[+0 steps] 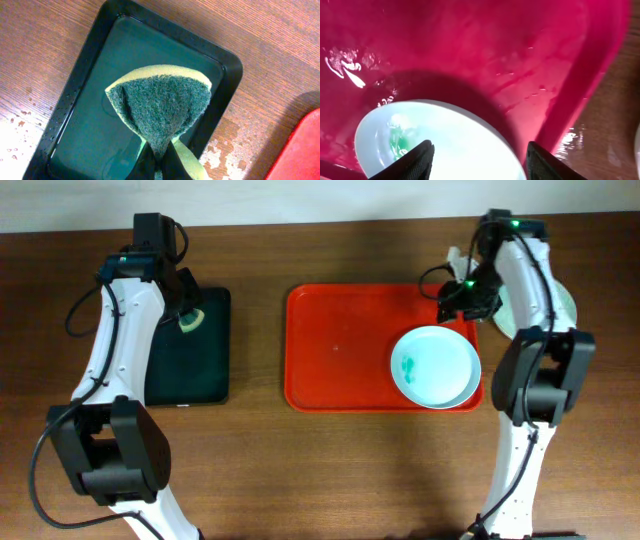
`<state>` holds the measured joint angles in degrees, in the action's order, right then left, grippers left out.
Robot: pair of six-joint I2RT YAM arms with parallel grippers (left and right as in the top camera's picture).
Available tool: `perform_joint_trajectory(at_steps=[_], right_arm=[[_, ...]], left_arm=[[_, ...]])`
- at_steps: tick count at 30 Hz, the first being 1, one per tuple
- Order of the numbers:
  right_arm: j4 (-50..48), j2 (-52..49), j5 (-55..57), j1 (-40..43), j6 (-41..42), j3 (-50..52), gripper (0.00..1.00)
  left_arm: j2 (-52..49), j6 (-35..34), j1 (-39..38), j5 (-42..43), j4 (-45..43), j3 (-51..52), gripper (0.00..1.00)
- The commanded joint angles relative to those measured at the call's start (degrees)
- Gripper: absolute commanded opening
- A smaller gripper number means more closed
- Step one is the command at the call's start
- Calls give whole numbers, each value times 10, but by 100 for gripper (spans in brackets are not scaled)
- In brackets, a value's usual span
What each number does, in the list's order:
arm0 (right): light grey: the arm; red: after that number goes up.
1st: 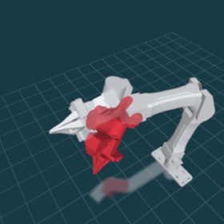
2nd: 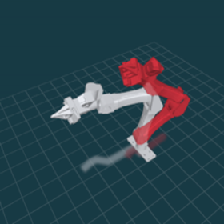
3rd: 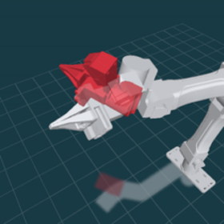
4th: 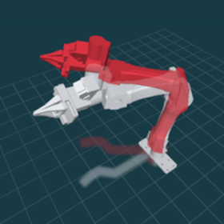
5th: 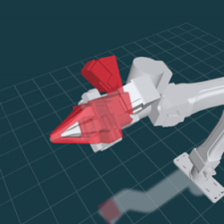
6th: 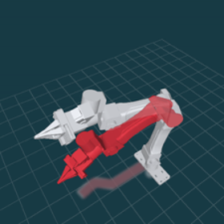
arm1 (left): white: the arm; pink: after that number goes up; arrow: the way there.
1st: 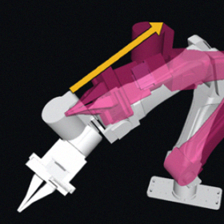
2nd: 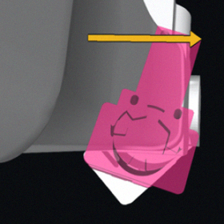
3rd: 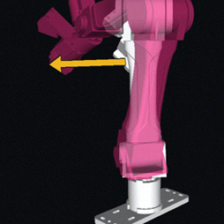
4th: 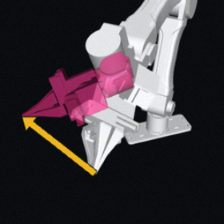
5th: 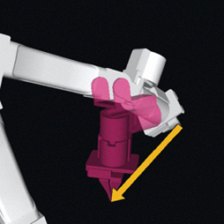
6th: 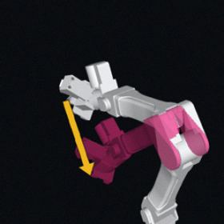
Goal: Clean dirty plates on tray and stack at the side
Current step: 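Move the right gripper to grasp the light-blue plate's rim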
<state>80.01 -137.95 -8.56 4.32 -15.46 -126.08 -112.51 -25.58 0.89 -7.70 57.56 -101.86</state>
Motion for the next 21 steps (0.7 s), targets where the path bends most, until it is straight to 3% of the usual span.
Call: perform_joint_trajectory(at_steps=[1, 5, 10, 12, 16, 21], right_arm=[[0, 6, 74, -24, -8, 28, 61], [-20, 6, 95, -23, -32, 90, 61], [27, 6, 123, -23, -31, 117, 61], [32, 6, 135, -23, -15, 129, 66], [78, 6, 131, -23, 55, 130, 66], [102, 6, 116, -23, 74, 130, 66]], left_arm=[[-1, -5, -1, 0, -2, 4, 0], [-1, -5, -1, 0, -1, 4, 0], [-1, -5, -1, 0, -1, 4, 0], [-1, -5, -1, 0, -1, 4, 0], [-1, -5, -1, 0, -1, 4, 0], [-1, -5, -1, 0, -1, 4, 0]])
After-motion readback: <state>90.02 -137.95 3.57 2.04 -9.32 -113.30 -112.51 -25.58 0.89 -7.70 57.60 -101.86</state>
